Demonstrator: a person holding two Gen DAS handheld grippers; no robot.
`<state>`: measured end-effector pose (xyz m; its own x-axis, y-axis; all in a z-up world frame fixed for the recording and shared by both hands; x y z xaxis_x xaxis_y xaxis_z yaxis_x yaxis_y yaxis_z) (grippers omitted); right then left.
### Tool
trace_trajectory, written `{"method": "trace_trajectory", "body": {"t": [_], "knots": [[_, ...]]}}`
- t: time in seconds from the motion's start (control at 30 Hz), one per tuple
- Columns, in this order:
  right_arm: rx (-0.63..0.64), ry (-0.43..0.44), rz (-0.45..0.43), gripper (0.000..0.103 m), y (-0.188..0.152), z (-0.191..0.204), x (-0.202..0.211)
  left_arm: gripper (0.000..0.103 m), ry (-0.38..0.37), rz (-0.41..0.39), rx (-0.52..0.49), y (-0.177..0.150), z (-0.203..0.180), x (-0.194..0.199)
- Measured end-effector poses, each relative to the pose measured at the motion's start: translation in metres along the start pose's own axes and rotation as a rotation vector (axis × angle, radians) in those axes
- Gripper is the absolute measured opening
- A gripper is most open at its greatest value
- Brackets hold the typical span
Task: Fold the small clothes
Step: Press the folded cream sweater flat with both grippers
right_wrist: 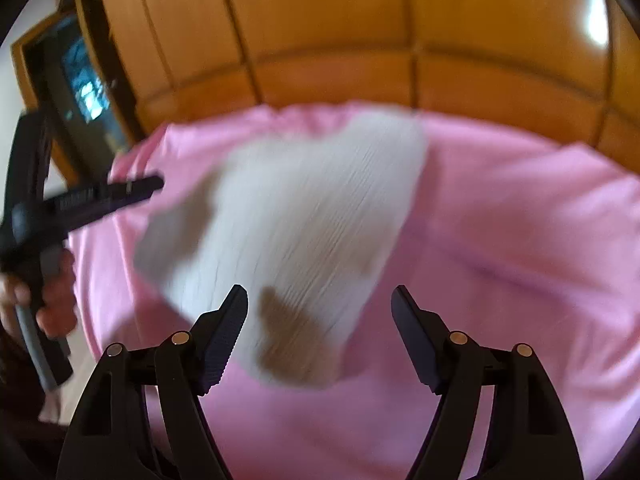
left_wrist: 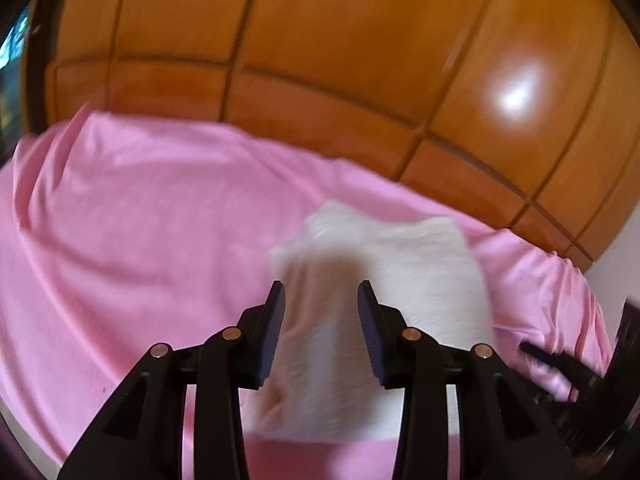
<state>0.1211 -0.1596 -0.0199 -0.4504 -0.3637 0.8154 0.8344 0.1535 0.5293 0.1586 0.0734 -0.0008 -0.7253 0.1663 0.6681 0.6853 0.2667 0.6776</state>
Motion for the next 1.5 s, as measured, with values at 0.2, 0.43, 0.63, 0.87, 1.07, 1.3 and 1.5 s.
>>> {"method": "trace_trajectory", "body": {"t": [0.2, 0.43, 0.63, 0.87, 1.07, 1.3, 1.5], "knots": [[-0.016, -0.101, -0.081, 0.051, 0.054, -0.009, -0.013, 0.036, 0.006, 0.056, -0.08, 0.001, -0.027, -0.041], [0.019, -0.195, 0.002, 0.045, 0.038, 0.01, -0.096, 0.036, 0.04, 0.103, -0.115, -0.021, -0.022, -0.059], [0.041, -0.182, 0.0, 0.046, 0.039, 0.012, -0.087, 0.038, 0.028, 0.092, -0.132, -0.023, -0.021, -0.057], [-0.035, -0.1, -0.019, 0.047, 0.069, 0.006, -0.063, 0.039, 0.014, 0.088, -0.137, -0.024, -0.018, -0.057], [-0.062, -0.149, 0.067, 0.047, 0.075, 0.003, -0.101, 0.04, 0.011, 0.085, -0.131, -0.029, -0.013, -0.061], [0.085, -0.292, 0.018, 0.049, 0.067, 0.025, -0.123, 0.04, 0.005, 0.094, -0.106, -0.032, -0.005, -0.062], [0.06, -0.246, -0.009, 0.063, 0.069, 0.02, -0.11, 0.047, 0.023, 0.085, -0.108, -0.031, -0.01, -0.054]]}}
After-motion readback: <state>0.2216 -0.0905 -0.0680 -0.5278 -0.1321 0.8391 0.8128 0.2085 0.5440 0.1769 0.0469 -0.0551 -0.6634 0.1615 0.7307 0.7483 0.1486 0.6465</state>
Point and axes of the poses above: each gripper's, at about its wrist camera, not at the fingertips, and x roughly against the way its jaws point, z to its left, y to its top, the point moved 5 cm from there along -x, roughly the way its jaws point, and after that the axes turned 3 degrees about z, right-handed, at the moved point
